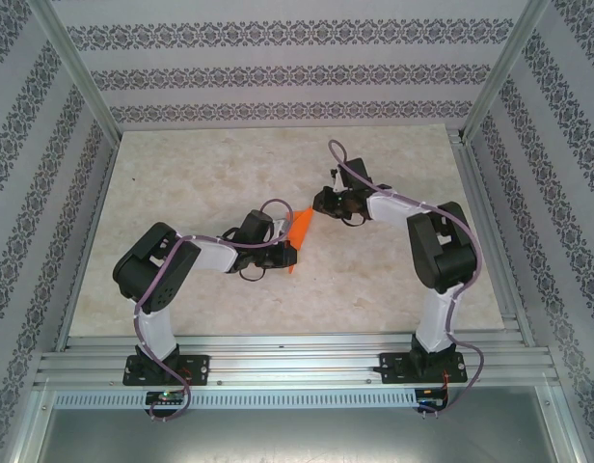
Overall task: Fold a paper plane with a square sheet of paper (fold left side to right side)
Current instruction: Fold the wing for the fifth time at the center of the table.
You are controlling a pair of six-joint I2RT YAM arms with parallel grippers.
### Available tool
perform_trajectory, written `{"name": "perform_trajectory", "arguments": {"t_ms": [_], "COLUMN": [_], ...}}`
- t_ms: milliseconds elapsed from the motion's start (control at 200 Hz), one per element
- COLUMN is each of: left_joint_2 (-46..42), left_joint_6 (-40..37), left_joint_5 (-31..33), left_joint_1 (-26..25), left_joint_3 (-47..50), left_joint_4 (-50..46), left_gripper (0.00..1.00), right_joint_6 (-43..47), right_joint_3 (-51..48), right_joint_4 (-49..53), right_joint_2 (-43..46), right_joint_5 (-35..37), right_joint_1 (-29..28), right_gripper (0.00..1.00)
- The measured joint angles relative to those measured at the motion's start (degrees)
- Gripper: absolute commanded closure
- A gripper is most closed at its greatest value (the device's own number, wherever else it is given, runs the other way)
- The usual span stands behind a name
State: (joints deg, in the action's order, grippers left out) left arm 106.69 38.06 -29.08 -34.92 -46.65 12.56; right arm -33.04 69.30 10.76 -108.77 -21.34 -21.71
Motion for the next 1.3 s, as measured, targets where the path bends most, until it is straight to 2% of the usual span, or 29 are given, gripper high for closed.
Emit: {"name": "perform_trajectory", "arguments": {"t_ms": [145, 330, 595, 829, 1299], "left_joint_2": [-0.04, -0.09, -0.42, -1.73, -5.55], "left_joint_6": [0.02, 0.15, 0.13, -0.26, -1.62], "left_joint_5": [0.20, 0.31, 0.74, 1.14, 1.29], "left_joint_1": [-0.09, -0.13, -0.37, -0.96, -4.48], "left_joint_3": [-0.02, -0.02, 0.28, 2.03, 6.69], "left_joint_4": [0.00, -0.02, 0.09, 0.63, -0.13], "left_gripper": [0.94, 0.94, 0.90, 0.89, 0.90], "right_joint_6": [-3.21, -7.54, -7.80, -5.84, -4.28], "right_joint_3": [-7.21, -10.64, -7.80, -4.44, -1.05], "right_joint_4": [-5.42, -9.42, -7.80, -3.45, -1.27], "right_joint_2": [6.56, 3.21, -3.82, -5.14, -6.78], "right_joint_5": [-1.57, -3.63, -3.15, -2.51, -1.81], "right_joint_1": [-4.22, -9.05, -7.91, -7.39, -5.42], "right_gripper": [0.82, 0.82, 0.83, 0.82, 0.83]}}
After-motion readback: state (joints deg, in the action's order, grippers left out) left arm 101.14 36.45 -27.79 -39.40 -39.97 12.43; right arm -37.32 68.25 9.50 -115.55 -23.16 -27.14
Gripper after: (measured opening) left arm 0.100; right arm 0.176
